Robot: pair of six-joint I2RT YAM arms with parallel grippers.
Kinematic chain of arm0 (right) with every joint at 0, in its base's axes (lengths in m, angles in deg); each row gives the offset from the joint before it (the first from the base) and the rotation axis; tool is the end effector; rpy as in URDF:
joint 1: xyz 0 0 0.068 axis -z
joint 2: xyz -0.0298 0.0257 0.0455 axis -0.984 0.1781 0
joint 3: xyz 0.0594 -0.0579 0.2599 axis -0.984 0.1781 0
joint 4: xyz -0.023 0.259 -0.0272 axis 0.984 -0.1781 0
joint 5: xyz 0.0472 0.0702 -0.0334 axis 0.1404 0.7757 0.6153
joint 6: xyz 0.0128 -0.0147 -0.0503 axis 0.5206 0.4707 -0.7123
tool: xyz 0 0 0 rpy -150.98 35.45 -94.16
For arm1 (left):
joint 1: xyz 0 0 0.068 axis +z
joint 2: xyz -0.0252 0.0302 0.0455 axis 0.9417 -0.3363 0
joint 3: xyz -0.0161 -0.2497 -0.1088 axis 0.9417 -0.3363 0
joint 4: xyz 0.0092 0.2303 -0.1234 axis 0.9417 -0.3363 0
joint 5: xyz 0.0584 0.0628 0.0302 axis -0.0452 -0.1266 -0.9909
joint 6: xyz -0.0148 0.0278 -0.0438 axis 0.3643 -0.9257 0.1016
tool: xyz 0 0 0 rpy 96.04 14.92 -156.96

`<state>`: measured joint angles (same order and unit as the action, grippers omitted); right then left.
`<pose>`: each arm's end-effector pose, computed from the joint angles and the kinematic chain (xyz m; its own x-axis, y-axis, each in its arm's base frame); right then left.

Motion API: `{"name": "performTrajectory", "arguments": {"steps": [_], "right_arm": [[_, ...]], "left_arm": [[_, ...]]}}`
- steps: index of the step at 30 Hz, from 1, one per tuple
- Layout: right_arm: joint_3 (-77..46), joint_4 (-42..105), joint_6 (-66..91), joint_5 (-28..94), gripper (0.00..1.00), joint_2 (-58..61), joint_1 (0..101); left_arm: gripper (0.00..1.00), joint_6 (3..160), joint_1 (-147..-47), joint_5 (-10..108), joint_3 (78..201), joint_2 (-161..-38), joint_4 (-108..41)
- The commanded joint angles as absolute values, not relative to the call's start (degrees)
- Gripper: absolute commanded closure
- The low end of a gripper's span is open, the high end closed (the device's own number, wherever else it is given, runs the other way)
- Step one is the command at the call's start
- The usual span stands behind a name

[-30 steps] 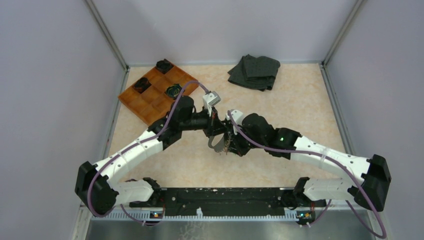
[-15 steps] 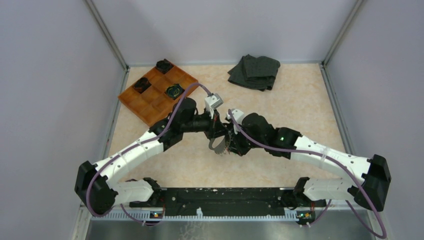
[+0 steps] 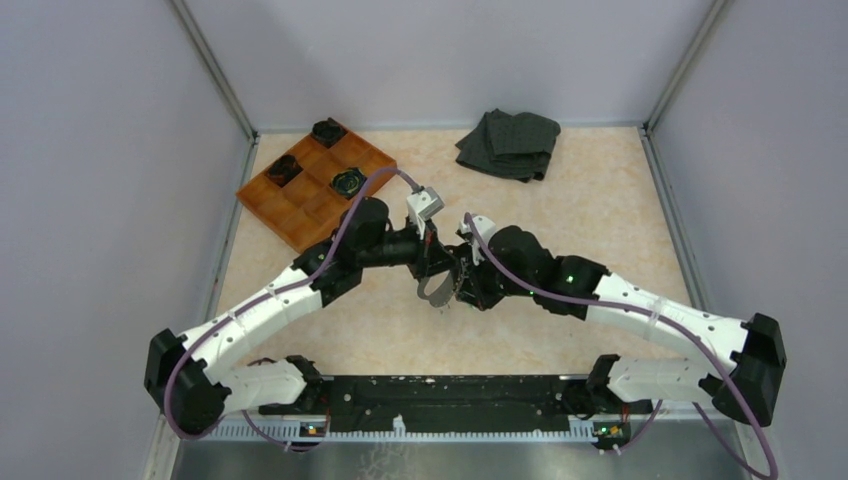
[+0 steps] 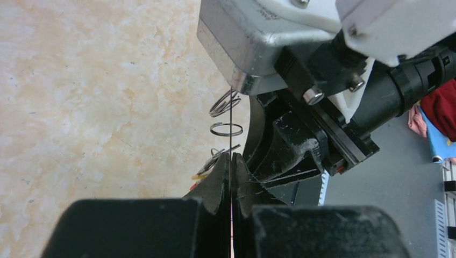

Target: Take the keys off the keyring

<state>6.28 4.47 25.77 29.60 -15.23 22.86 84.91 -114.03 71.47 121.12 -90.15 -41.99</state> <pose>0.1314 0.2061 0.2959 -0.6201 -0.3183 -0.7170 -0.6949 0.6469 0.3139 0.1777 -0.1947 0.3281 -0.4683 0.1395 -0.8725 0.8509 0.3371 -0.4028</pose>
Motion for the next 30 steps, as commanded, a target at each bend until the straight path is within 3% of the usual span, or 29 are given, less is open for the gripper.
{"name": "performTrajectory", "arguments": {"steps": [1, 30], "right_arm": [[6.31, 6.25, 27.60, 28.97, 1.00, -17.87, 22.53], [9.18, 7.23, 30.10, 30.66, 1.00, -21.13, 24.93]], "left_arm": [[1.00, 84.43, -114.55, 71.40, 120.92, -88.05, -38.78], [1.00, 83.73, -115.00, 70.27, 121.44, -86.88, -39.62]]}}
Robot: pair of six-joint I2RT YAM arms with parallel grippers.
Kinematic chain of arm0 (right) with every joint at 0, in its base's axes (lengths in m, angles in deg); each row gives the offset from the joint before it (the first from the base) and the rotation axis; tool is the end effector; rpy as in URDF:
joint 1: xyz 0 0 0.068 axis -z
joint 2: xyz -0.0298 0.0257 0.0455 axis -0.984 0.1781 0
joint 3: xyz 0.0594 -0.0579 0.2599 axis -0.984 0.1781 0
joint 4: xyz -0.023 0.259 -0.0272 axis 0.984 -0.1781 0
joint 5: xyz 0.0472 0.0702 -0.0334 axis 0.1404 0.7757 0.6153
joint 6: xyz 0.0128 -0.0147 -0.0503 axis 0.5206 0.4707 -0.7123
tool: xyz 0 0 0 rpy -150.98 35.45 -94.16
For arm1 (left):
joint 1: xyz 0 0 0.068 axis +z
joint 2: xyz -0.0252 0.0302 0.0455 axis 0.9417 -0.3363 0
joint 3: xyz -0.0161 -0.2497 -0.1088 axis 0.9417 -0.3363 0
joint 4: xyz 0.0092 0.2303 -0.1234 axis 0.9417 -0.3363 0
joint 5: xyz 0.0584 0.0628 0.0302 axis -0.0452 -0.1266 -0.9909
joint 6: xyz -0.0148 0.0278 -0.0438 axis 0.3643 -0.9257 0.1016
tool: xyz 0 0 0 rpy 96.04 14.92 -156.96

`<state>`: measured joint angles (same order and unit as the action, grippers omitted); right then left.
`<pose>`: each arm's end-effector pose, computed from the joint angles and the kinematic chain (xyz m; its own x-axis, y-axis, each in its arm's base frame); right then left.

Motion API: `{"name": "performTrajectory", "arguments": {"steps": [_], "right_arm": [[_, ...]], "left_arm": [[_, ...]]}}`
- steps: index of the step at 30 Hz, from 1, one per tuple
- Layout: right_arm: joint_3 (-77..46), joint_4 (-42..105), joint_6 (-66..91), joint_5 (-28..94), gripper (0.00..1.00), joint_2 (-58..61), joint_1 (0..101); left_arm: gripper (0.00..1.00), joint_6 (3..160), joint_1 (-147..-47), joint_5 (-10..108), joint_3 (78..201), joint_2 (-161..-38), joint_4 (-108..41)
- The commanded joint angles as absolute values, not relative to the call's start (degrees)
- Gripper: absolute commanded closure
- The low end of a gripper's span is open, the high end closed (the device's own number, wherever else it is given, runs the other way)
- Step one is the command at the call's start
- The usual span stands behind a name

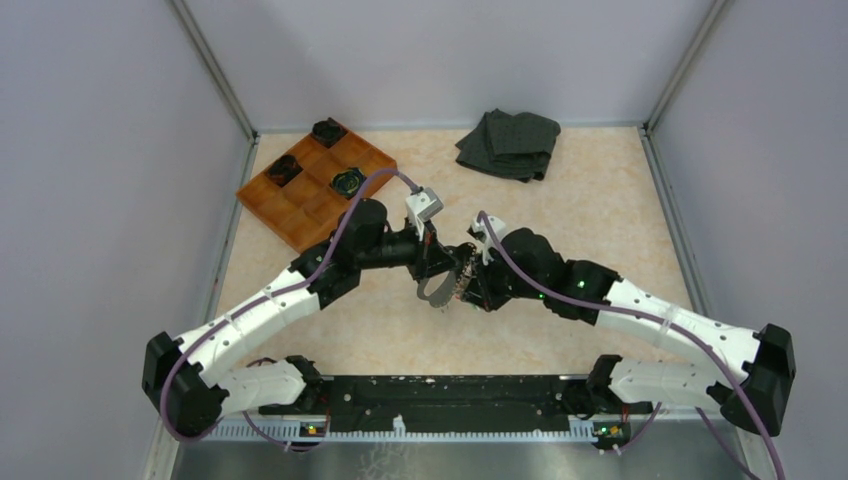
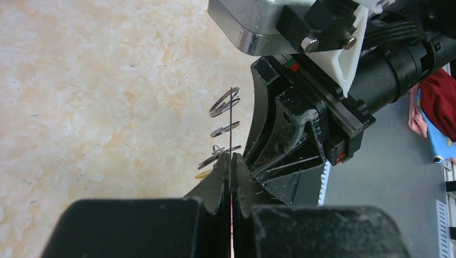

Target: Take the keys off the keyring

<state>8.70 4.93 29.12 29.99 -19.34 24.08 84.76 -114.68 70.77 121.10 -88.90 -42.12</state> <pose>0.1272 0.1912 0.2979 -0.6516 -0.2458 -0.7177 -0.6533 0.6628 0.3661 0.1724 -0.1933 0.3329 -0.4516 0.1309 -0.8825 0.8586 0.3328 -0.3900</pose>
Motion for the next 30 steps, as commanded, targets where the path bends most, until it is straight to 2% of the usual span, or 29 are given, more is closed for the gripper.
{"name": "performTrajectory", "arguments": {"steps": [1, 24, 30], "right_arm": [[9.29, 7.29, 30.19, 30.72, 1.00, -21.22, 25.05], [12.28, 7.46, 31.60, 32.04, 1.00, -23.94, 27.62], [12.49, 7.32, 31.00, 31.90, 1.00, -24.75, 27.80]], "left_arm": [[1.00, 83.65, -115.00, 70.22, 121.45, -86.88, -39.64], [1.00, 83.76, -115.00, 64.97, 120.13, -84.93, -40.00], [1.00, 86.54, -115.00, 60.50, 119.57, -85.37, -40.26]]}}
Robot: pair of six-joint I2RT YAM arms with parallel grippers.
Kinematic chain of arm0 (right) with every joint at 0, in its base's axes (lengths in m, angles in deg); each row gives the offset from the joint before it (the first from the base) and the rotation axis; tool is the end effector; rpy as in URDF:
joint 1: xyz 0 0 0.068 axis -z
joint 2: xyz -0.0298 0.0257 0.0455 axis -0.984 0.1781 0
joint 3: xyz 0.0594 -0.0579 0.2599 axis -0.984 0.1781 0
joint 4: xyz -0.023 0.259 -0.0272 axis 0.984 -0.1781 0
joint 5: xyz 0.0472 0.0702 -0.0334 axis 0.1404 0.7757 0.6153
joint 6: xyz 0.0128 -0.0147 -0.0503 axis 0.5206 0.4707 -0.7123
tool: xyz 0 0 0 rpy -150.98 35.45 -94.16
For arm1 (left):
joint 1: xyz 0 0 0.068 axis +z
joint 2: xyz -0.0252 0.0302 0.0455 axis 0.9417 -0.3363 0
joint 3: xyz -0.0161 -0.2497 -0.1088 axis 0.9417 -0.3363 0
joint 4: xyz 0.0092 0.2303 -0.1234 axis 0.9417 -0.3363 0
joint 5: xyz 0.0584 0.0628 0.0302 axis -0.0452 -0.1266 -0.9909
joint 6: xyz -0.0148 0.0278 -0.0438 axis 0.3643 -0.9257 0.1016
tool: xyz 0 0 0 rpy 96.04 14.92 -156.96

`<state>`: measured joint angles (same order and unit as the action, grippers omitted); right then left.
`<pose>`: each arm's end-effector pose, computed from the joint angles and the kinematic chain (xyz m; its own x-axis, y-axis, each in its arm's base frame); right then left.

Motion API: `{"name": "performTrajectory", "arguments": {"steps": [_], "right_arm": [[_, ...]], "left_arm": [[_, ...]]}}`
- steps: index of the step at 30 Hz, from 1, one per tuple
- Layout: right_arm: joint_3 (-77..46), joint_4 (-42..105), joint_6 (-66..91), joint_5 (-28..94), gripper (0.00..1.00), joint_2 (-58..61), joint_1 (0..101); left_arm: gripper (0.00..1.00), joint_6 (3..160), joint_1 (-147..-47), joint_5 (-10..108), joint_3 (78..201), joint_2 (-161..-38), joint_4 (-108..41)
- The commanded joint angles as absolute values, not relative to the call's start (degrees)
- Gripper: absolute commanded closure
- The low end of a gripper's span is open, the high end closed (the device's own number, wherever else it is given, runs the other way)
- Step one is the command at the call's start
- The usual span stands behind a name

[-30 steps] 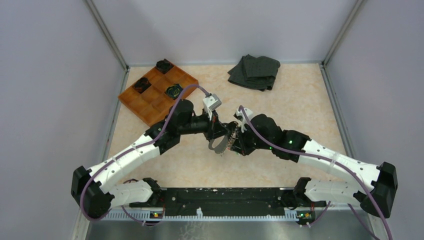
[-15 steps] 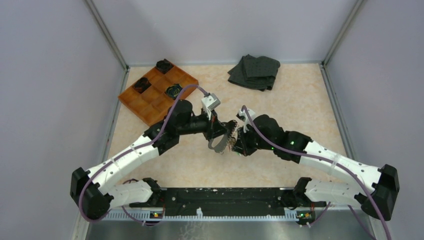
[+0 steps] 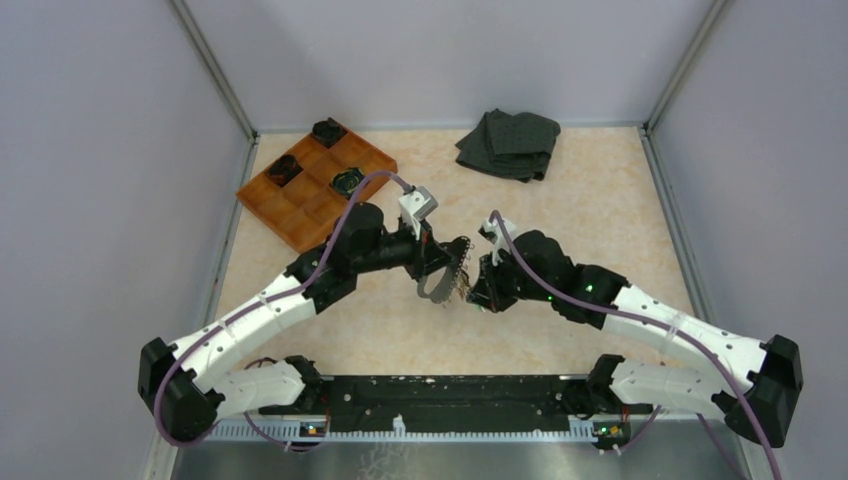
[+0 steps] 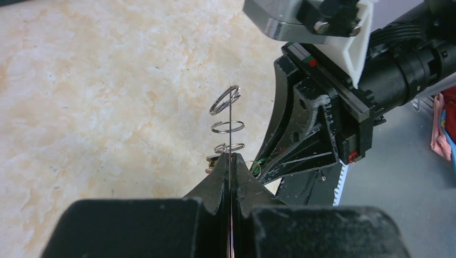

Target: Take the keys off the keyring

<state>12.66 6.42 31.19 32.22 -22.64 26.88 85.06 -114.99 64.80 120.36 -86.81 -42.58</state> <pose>0.1280 0.1761 0.2885 -0.6855 -0.1922 -0.7023 -0.6135 0.6719 0.4149 0.1688 -0.1870 0.3356 -0.4378 0.0969 -0.8938 0.8332 0.4172 -0.3629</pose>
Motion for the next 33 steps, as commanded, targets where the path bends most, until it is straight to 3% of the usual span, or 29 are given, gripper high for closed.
{"name": "performTrajectory", "arguments": {"steps": [1, 14, 33], "right_arm": [[12.44, 7.30, 30.53, 32.06, 1.00, -24.78, 27.82], [18.46, 11.45, 26.04, 33.39, 1.00, -19.49, 27.67], [33.73, 31.70, 28.90, 22.73, 1.00, -13.09, 20.15]], "left_arm": [[1.00, 87.33, -115.00, 59.24, 119.33, -85.49, -40.35], [1.00, 97.44, -114.82, 53.25, 111.69, -91.02, -32.21], [1.00, 103.59, -114.73, 58.55, 91.62, -95.53, -15.48]]}}
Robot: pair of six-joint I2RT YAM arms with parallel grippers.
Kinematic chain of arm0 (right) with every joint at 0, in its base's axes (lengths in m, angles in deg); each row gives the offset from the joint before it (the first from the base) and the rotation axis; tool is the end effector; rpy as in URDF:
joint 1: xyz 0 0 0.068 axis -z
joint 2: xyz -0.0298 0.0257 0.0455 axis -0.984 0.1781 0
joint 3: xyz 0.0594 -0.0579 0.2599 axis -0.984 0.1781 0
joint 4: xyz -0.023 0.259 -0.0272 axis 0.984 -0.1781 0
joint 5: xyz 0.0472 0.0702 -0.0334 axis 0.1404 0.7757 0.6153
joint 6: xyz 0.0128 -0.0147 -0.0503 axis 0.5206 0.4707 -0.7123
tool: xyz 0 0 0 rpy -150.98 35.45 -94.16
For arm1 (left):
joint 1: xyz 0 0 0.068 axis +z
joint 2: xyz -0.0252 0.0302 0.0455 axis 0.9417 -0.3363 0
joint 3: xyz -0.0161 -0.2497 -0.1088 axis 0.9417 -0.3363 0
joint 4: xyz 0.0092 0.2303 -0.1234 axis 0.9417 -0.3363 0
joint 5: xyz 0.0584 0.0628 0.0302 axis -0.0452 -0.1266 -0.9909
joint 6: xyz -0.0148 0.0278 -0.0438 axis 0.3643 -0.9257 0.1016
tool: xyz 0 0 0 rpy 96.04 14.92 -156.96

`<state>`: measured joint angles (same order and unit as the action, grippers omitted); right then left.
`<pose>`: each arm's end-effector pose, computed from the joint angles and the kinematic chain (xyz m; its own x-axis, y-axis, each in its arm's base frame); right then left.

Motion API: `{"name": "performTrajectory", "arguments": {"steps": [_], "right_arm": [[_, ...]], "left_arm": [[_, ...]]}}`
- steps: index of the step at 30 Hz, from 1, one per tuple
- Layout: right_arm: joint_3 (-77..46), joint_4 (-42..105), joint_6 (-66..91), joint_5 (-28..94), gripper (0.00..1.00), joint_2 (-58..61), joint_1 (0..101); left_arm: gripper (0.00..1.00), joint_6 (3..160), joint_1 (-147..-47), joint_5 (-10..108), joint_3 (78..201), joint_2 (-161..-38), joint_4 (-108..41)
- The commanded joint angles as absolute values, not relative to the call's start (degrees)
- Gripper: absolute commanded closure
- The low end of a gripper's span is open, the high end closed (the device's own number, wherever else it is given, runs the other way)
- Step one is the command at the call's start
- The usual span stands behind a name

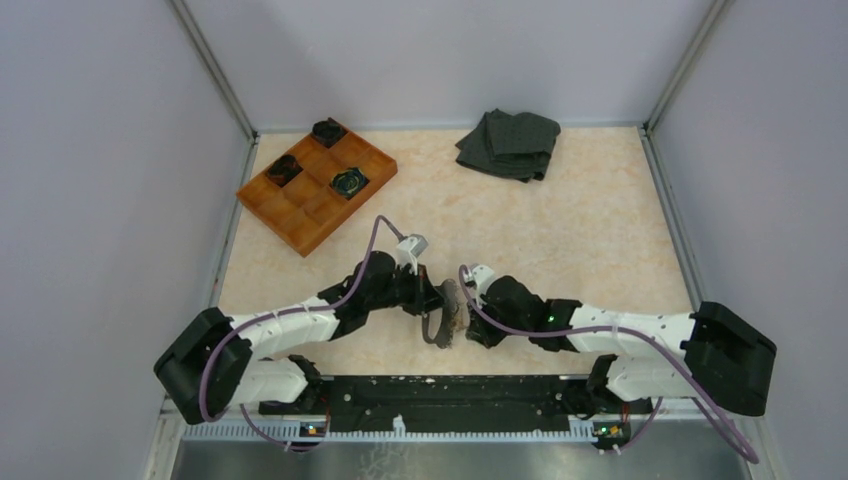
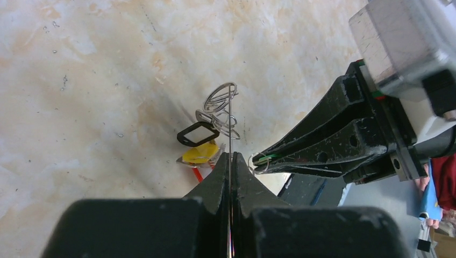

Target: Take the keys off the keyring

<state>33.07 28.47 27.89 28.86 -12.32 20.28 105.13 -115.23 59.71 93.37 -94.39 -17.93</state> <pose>0.1112 0.1926 0.1667 -0.6641 -0.3774 -0.6454 -0.6801 0.6634 0.3119 0.1647 -0.1802 0.1860 -0.7627 -0.0104 -0.6466 0.5294 0.5642 -0.6336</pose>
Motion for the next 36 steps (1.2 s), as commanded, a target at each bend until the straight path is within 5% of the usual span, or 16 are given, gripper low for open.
{"name": "performTrajectory", "arguments": {"steps": [1, 12, 29, 36], "right_arm": [[33.88, 31.73, 28.82, 22.12, 1.00, -13.78, 20.15], [34.75, 37.30, 19.47, 21.06, 1.00, -17.80, 18.03], [29.21, 34.61, -5.77, 9.47, 1.00, -22.85, 5.94], [24.87, 32.34, -11.62, 11.04, 1.00, -24.78, 4.02]], "left_arm": [[1.00, 103.48, -114.73, 58.53, 91.50, -95.65, -15.65], [0.57, 100.79, -114.73, 55.17, 90.89, -91.68, -18.09], [0.42, 97.56, -114.73, 51.35, 88.57, -69.42, -25.93], [0.55, 96.59, -114.76, 58.83, 84.79, -68.60, -15.67]]}}
